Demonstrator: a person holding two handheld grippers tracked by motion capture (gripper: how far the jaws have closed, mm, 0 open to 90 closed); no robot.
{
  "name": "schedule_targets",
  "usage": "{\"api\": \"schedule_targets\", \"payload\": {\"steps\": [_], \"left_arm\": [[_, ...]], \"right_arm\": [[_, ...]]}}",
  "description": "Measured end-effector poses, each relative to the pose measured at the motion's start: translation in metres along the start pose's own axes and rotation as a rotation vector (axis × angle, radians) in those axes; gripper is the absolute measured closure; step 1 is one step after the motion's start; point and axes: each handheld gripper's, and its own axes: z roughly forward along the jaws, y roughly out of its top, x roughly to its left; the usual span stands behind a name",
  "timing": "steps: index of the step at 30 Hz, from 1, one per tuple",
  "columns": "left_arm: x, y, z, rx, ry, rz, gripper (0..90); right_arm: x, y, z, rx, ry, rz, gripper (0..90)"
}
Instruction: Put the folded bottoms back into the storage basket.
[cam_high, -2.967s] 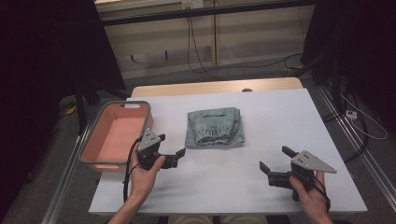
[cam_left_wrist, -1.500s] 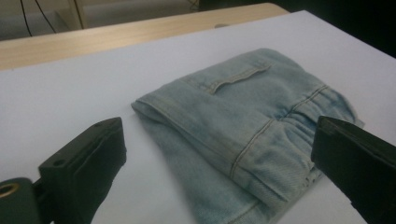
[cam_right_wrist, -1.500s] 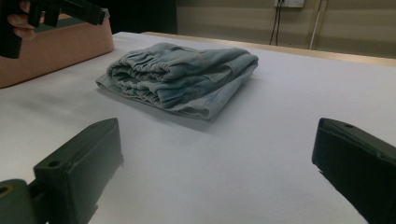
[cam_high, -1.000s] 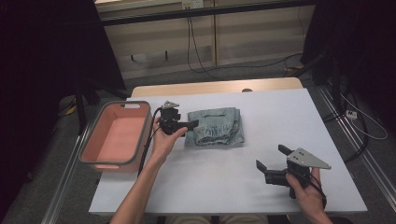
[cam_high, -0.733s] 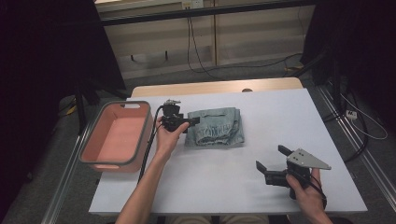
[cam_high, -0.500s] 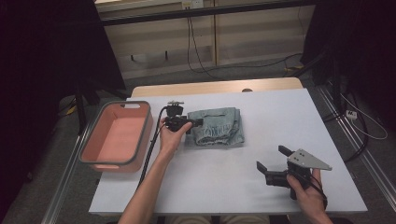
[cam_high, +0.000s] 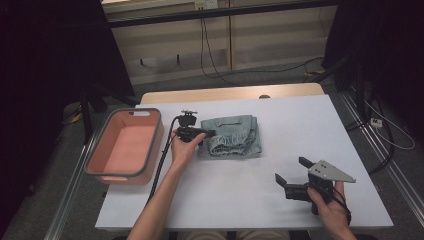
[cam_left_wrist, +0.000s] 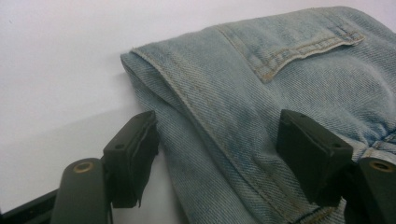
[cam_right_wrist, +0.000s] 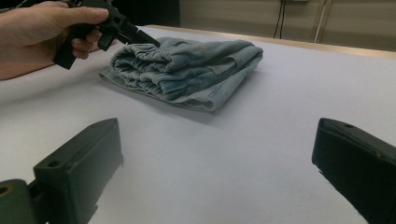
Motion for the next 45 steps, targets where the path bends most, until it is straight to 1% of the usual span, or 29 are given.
{"api": "schedule_targets", "payload": {"steps": [2, 5, 6, 7, 9, 10, 14, 16, 18, 19, 20, 21, 22, 23, 24, 25, 26, 27, 28, 29, 30, 33, 36, 37, 38, 39, 42, 44, 45], "left_arm": [[0.003, -0.002, 0.002, -0.004, -0.020, -0.028, 29.5], [0.001, -0.005, 0.002, -0.024, -0.005, -0.033, 29.7], [0.000, -0.006, 0.002, -0.039, -0.003, -0.052, 29.5], [0.000, -0.007, 0.002, -0.037, 0.001, -0.052, 28.7], [0.001, -0.007, 0.003, -0.049, -0.008, -0.076, 27.3], [0.000, -0.008, 0.003, -0.055, -0.007, -0.082, 27.3], [-0.003, -0.009, 0.003, -0.056, 0.008, -0.069, 28.3], [-0.004, -0.010, 0.003, -0.058, 0.004, -0.072, 31.4], [-0.004, -0.010, 0.003, -0.055, -0.013, -0.087, 35.3], [-0.005, -0.011, 0.004, -0.056, -0.024, -0.089, 37.0], [-0.005, -0.011, 0.004, -0.056, -0.024, -0.089, 38.5], [-0.005, -0.011, 0.004, -0.049, -0.040, -0.078, 38.5], [-0.005, -0.011, 0.005, -0.049, -0.044, -0.086, 39.7], [-0.005, -0.010, 0.006, -0.038, -0.068, -0.098, 46.5], [-0.005, -0.010, 0.006, -0.038, -0.068, -0.098, 48.6], [-0.005, -0.010, 0.006, -0.038, -0.073, -0.100, 48.6], [-0.005, -0.011, 0.006, -0.037, -0.069, -0.099, 52.2], [-0.006, -0.013, 0.008, -0.040, -0.093, -0.113, 59.6], [-0.006, -0.013, 0.008, -0.040, -0.093, -0.113, 61.8], [-0.007, -0.015, 0.008, -0.053, -0.091, -0.115, 64.3], [-0.008, -0.016, 0.008, -0.066, -0.093, -0.115, 64.3], [-0.005, -0.016, 0.006, -0.068, -0.116, -0.108, 68.2], [-0.006, -0.015, 0.003, -0.080, -0.125, -0.091, 69.4], [-0.007, -0.013, 0.000, -0.085, -0.137, -0.083, 69.9], [-0.007, -0.013, 0.000, -0.085, -0.137, -0.083, 70.0], [-0.007, -0.012, -0.003, -0.092, -0.146, -0.079, 70.0], [-0.010, -0.010, -0.011, -0.131, -0.178, -0.079, 70.4], [-0.014, -0.009, -0.016, -0.144, -0.186, -0.070, 70.7], [-0.017, -0.008, -0.021, -0.155, -0.191, -0.051, 71.1]], "right_arm": [[0.000, 0.000, 0.000, 0.001, 0.000, -0.003, 1.9], [0.001, 0.000, 0.000, 0.007, 0.007, -0.006, 1.9], [0.002, -0.001, 0.001, 0.012, 0.008, -0.007, 2.0], [0.002, -0.001, 0.001, 0.014, 0.011, -0.009, 2.0], [0.002, -0.001, 0.002, 0.016, 0.011, -0.012, 2.0], [0.002, -0.001, 0.002, 0.016, 0.010, -0.011, 2.0], [0.001, -0.001, 0.003, 0.016, 0.006, -0.009, 2.0], [0.001, -0.001, 0.002, 0.015, 0.004, -0.007, 2.0], [0.000, -0.001, 0.002, 0.015, 0.004, -0.011, 2.0], [0.000, -0.001, 0.001, 0.014, 0.003, -0.009, 2.0], [0.000, -0.001, 0.001, 0.014, 0.003, -0.009, 2.0], [0.000, -0.001, 0.001, 0.013, 0.003, -0.009, 2.0], [0.000, 0.000, 0.001, 0.014, 0.003, -0.006, 2.0], [0.000, 0.000, 0.002, 0.013, 0.002, -0.004, 2.0], [0.000, 0.000, 0.002, 0.013, 0.002, -0.004, 2.0], [0.000, 0.000, 0.002, 0.012, 0.002, -0.005, 2.0], [0.000, 0.000, 0.002, 0.012, 0.003, -0.005, 2.0], [0.000, 0.000, 0.002, 0.011, 0.005, -0.007, 2.0], [0.000, 0.000, 0.002, 0.011, 0.005, -0.007, 2.0], [0.000, 0.000, 0.002, 0.011, 0.005, -0.008, 2.0], [0.000, 0.000, 0.002, 0.011, 0.005, -0.008, 2.0], [0.000, 0.000, 0.003, 0.012, 0.006, -0.007, 2.0], [-0.001, 0.000, 0.002, 0.008, 0.005, -0.003, 2.0], [-0.001, 0.000, 0.001, 0.007, 0.005, -0.001, 2.0], [-0.001, 0.000, 0.001, 0.007, 0.005, -0.001, 2.0], [-0.002, 0.000, 0.001, 0.008, 0.002, -0.003, 2.0], [-0.002, 0.000, 0.000, 0.005, -0.001, 0.002, 1.8], [-0.002, 0.000, -0.001, 0.003, -0.001, -0.002, 1.8], [-0.002, 0.000, -0.001, 0.002, -0.003, 0.002, 1.8]]}}
